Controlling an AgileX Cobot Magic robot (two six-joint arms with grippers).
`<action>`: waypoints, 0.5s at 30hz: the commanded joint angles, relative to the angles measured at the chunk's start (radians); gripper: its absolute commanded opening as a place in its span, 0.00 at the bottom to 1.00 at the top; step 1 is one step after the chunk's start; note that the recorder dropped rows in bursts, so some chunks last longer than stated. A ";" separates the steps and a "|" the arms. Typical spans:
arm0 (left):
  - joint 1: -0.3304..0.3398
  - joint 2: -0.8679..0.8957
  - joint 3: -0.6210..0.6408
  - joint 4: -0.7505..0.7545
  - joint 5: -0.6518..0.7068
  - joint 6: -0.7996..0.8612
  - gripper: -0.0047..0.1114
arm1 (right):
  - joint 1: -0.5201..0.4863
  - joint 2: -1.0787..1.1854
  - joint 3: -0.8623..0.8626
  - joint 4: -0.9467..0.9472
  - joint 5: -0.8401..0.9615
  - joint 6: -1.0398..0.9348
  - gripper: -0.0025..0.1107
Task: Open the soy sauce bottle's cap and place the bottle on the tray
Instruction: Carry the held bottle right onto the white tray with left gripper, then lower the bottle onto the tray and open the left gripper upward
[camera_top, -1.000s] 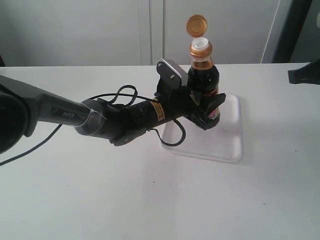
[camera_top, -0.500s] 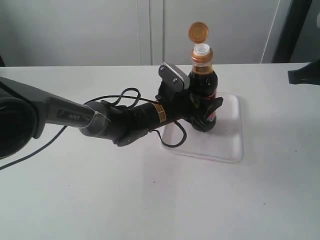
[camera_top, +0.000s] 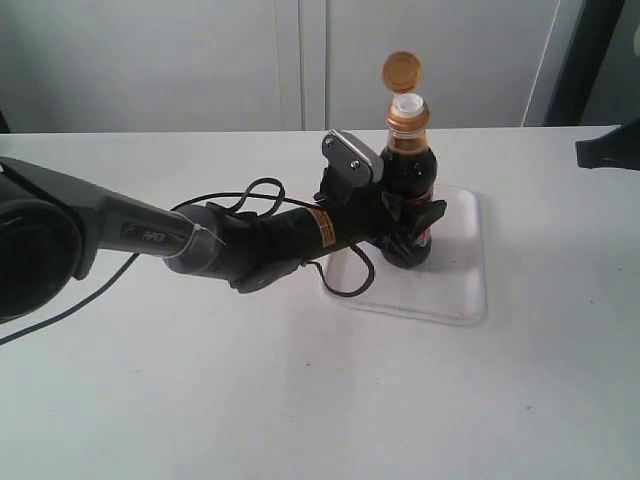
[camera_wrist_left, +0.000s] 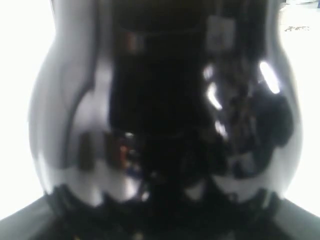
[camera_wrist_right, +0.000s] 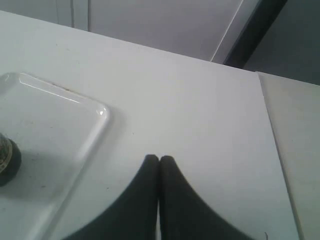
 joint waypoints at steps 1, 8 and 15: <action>-0.001 -0.030 -0.009 -0.004 -0.049 -0.002 0.59 | -0.003 -0.008 0.001 0.004 -0.003 0.006 0.02; -0.001 -0.030 -0.009 -0.020 -0.052 0.001 0.84 | -0.003 -0.008 0.001 0.004 0.003 0.013 0.02; -0.001 -0.030 -0.009 -0.020 -0.064 0.002 0.85 | -0.003 -0.008 0.001 0.004 0.005 0.015 0.02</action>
